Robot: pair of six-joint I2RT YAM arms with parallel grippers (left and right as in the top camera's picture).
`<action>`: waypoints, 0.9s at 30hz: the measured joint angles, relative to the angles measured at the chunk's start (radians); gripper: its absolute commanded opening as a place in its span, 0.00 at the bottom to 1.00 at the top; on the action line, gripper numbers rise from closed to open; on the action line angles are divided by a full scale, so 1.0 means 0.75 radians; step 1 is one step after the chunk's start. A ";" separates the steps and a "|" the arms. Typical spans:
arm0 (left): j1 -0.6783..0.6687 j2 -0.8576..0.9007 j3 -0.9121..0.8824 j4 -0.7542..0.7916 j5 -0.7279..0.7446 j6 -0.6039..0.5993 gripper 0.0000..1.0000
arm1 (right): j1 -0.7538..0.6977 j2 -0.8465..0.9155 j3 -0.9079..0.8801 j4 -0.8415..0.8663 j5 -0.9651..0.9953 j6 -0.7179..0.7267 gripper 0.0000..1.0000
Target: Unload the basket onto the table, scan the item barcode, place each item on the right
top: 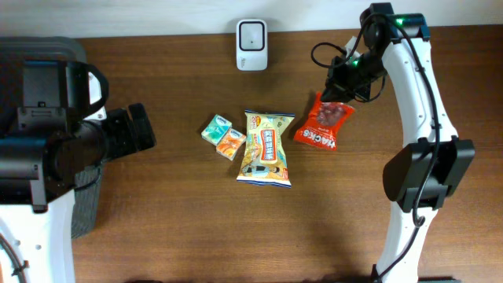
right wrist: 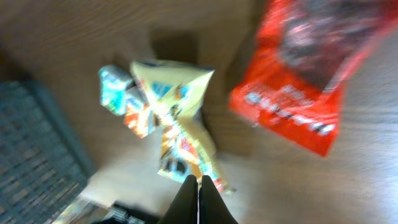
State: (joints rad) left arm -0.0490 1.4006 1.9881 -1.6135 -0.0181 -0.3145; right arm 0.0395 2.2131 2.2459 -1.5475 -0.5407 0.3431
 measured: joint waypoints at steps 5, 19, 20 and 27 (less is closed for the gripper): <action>0.000 0.000 0.000 0.001 0.000 0.000 0.99 | 0.019 0.001 0.000 -0.001 0.199 -0.011 0.73; 0.000 0.000 0.000 -0.001 0.000 0.000 0.99 | 0.035 0.001 -0.499 0.480 0.720 0.163 0.80; 0.000 0.000 0.000 0.001 0.000 0.000 0.99 | 0.035 0.001 -0.544 0.531 0.709 0.165 0.80; 0.000 0.000 0.000 0.000 0.000 0.000 0.99 | 0.036 -0.018 -0.759 0.796 0.548 0.174 0.07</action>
State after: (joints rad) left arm -0.0490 1.4006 1.9881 -1.6135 -0.0181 -0.3145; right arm 0.0662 2.1994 1.6768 -0.9508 -0.1295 0.4740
